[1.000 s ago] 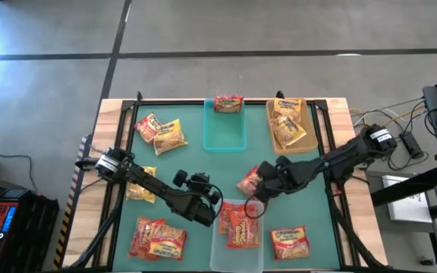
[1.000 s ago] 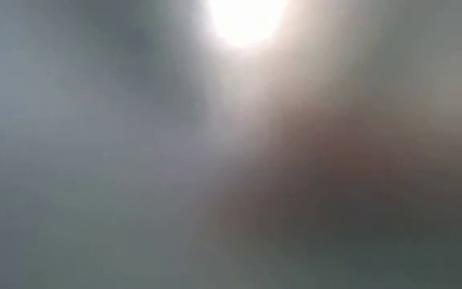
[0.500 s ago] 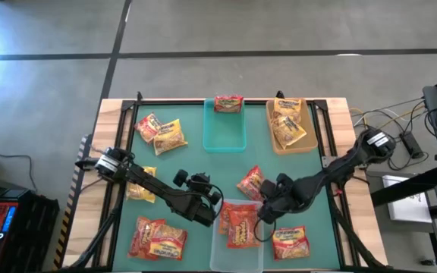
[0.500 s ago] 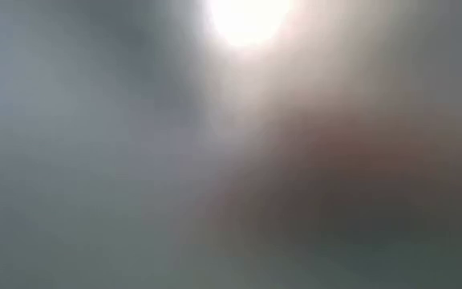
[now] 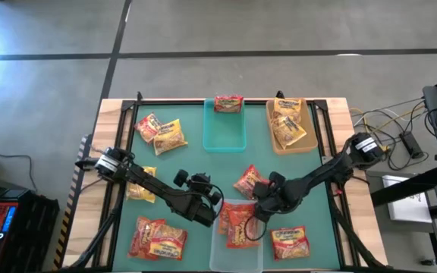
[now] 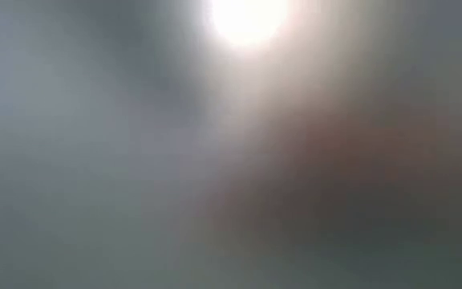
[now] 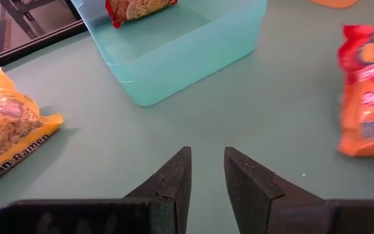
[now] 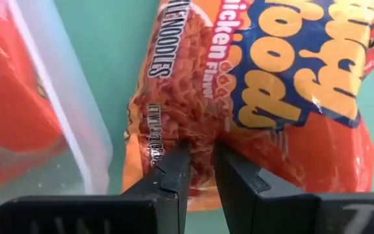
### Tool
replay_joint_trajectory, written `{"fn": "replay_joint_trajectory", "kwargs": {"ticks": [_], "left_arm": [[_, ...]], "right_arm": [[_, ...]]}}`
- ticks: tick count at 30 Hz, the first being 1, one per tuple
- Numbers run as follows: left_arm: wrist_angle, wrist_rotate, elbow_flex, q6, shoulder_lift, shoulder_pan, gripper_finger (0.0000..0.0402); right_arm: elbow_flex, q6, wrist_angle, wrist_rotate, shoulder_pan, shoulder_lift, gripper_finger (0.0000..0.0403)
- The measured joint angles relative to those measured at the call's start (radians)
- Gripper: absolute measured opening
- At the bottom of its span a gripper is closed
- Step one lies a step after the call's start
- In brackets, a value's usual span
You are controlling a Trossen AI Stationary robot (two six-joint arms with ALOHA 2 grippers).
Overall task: Sort Maruchan noodles
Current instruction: Put the right orange noodle pack into the transparent bin
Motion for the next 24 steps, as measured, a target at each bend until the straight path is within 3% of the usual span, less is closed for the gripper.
{"fn": "replay_joint_trajectory", "kwargs": {"ticks": [5, 12, 19, 24], "left_arm": [[0.019, 0.0, 0.0, 0.001, 0.0, 0.0, 0.0075], [0.085, 0.041, 0.0, 0.062, -0.015, 0.009, 0.0075], [0.427, 0.169, -0.001, 0.461, -0.039, 0.08, 0.0075], [0.671, 0.361, 0.0, 0.697, -0.038, 0.168, 0.0075]], "right_arm": [[0.015, -0.149, 0.072, 0.017, -0.03, -0.009, 0.0063], [0.058, -0.349, 0.026, 0.007, -0.031, -0.089, 0.0063], [0.039, -0.442, -0.108, 0.017, -0.046, -0.191, 0.0063], [0.004, -0.469, -0.128, 0.017, -0.047, -0.224, 0.0063]]}}
